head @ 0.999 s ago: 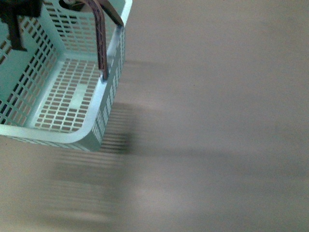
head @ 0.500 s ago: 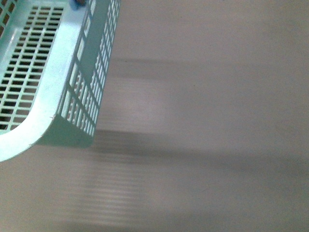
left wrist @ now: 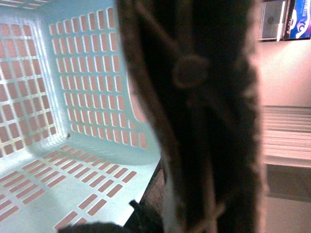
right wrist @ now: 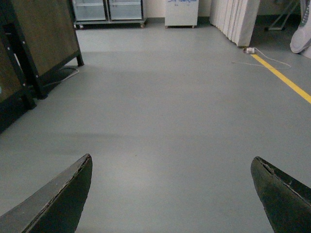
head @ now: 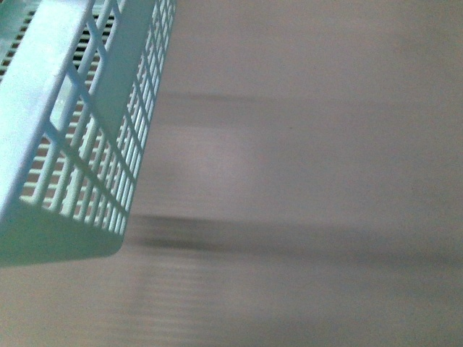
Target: Pick lemon and mango into basket
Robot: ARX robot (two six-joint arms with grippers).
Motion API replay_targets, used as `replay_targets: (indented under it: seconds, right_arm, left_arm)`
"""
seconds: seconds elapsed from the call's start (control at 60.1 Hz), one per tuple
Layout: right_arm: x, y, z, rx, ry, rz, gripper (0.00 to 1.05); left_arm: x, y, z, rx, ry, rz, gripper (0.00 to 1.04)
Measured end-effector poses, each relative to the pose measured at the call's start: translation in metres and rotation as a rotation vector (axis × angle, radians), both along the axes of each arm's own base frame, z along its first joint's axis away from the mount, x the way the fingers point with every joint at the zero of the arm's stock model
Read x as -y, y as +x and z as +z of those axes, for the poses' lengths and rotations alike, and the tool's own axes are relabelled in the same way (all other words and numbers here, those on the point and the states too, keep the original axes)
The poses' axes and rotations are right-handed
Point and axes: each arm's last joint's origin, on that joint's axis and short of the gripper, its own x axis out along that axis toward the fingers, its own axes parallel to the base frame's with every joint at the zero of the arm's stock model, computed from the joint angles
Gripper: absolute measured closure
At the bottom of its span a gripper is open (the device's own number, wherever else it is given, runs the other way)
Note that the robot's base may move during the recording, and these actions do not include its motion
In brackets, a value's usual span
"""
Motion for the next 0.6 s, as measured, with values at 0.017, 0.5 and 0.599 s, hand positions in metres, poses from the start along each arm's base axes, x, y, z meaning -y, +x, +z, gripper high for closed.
replay_targets:
  seconds: [0.017, 0.5, 0.599]
  right_arm:
    - [0.0000, 0.0000, 0.0000, 0.000, 0.000, 0.000, 0.09]
    - [0.0000, 0.0000, 0.0000, 0.000, 0.000, 0.001, 0.09]
    - [0.0000, 0.0000, 0.0000, 0.000, 0.000, 0.000, 0.09]
  left_arm:
    - [0.0000, 0.0000, 0.0000, 0.000, 0.000, 0.000, 1.00]
    - [0.0003, 0.0005, -0.0009, -0.004, 0.001, -0.001, 1.00]
    - [0.0004, 0.0005, -0.0009, -0.004, 0.001, -0.001, 1.00]
